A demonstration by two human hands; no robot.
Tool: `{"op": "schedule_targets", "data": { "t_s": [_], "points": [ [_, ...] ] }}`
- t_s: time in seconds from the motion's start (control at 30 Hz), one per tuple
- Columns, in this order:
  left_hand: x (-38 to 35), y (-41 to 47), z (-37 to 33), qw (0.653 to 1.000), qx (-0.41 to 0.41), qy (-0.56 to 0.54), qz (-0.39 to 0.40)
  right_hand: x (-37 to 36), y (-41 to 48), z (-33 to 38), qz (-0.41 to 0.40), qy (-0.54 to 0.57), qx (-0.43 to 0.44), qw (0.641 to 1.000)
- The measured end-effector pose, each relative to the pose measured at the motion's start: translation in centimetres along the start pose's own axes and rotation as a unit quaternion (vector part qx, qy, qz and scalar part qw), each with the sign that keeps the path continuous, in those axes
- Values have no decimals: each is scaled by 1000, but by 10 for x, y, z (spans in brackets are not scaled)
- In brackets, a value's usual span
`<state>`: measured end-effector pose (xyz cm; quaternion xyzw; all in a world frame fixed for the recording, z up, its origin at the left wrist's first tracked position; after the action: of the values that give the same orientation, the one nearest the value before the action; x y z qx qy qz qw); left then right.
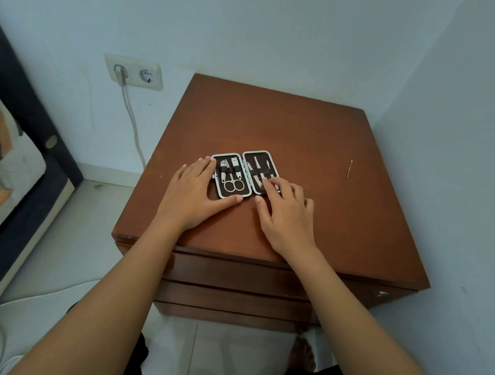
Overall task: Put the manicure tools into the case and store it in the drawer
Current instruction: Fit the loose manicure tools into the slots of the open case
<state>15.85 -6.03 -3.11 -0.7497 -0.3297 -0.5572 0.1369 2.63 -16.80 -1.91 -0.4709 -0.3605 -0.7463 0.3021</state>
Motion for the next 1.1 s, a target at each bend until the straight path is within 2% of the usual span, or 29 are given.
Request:
{"op": "schedule_targets", "data": {
  "t_s": [0.1,0.17,0.3,0.4,0.57,0.77,0.97,1.1],
  "points": [
    [-2,0,1,1000,-5,0,2,16,2,-25,-56,77,-48,994],
    [-1,1,1,1000,-5,-1,3,24,8,-55,-64,81,-94,990],
    [-1,2,1,1000,-4,-2,5,25,23,-121,15,12,-186,982],
    [-2,2,1,1000,-4,3,5,15,29,-141,75,-28,-210,974],
    [-1,2,1,1000,-2,3,3,11,24,-132,101,-44,-191,975],
    [0,1,1,1000,-1,6,9,9,-2,-98,103,-20,-99,990],
    [0,0,1,1000,0,4,5,19,-16,-68,24,93,-5,995],
    [0,0,2,1000,0,-3,3,31,-18,-70,-27,139,-14,990]
  ]
}}
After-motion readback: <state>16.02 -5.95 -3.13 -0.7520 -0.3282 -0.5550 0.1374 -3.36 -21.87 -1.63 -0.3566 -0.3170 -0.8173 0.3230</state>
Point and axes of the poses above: each hand's wrist, its own y-axis towards the middle knuckle, its own x-axis out of the back of the hand, z = x × y, the point moved 8 cm from there along y, towards the middle knuckle, and after that the axes turned 4 degrees about y, right-handed, at the moved point
